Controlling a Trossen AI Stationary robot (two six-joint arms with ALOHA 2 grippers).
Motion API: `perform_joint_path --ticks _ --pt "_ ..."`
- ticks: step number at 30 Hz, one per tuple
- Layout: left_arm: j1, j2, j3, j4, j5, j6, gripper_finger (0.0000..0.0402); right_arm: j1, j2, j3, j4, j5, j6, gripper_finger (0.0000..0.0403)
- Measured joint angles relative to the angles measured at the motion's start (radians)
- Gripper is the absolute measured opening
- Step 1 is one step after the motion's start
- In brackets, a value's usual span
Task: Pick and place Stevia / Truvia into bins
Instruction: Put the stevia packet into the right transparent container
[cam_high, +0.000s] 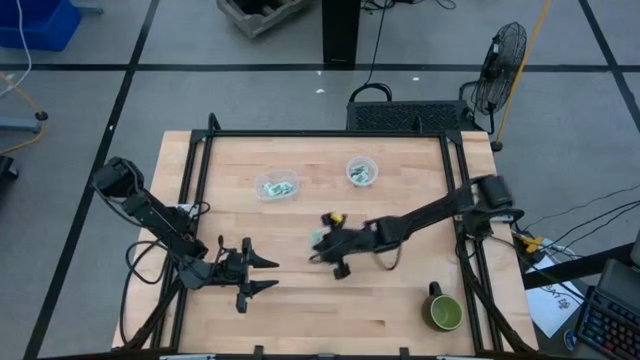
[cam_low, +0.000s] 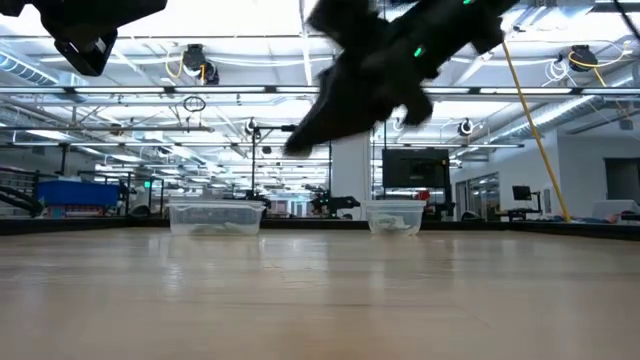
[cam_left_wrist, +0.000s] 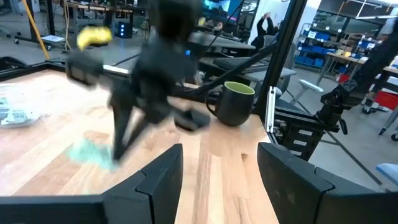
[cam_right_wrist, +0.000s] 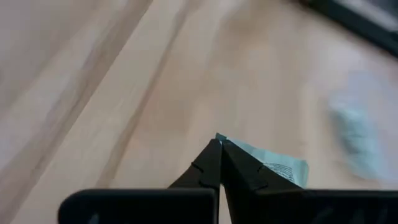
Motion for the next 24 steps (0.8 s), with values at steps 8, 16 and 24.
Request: perform_joint_path --ticks 8,16,24 --pt "0.0 0.0 0.0 0.0 -0.003 0.008 0.0212 -0.184 -0.371 -0.347 0.294 -0.001 0.201 0.0" --pt "0.041 0.0 0.0 -0.002 -0.002 0.011 0.0212 -0.474 -0.499 -0.541 0.426 -0.105 0.399 0.0" --pt "0.066 0.0 0.0 -0.019 0.02 -0.003 0.0212 -0.631 -0.421 -0.542 0.413 -0.14 0.53 0.0"
